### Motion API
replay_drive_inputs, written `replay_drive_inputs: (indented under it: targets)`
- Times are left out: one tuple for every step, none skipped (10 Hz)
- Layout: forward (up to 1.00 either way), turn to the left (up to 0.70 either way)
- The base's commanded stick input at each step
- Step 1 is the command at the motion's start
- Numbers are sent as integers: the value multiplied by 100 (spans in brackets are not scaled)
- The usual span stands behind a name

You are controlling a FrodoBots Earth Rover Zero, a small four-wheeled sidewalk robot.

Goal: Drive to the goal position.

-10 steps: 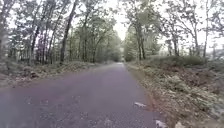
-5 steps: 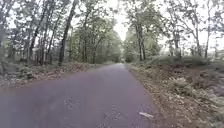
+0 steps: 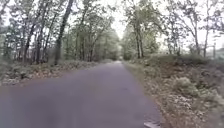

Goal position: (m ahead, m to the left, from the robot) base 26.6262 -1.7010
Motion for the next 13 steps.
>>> replay_drive_inputs:
  targets:
    - [70, 0]
    - [70, 0]
    - [70, 0]
    - [70, 0]
    - [70, 0]
    - [70, 0]
    - [70, 0]
    - [70, 0]
    - [70, 0]
    - [70, 0]
    - [70, 0]
    - [70, 0]
    - [70, 0]
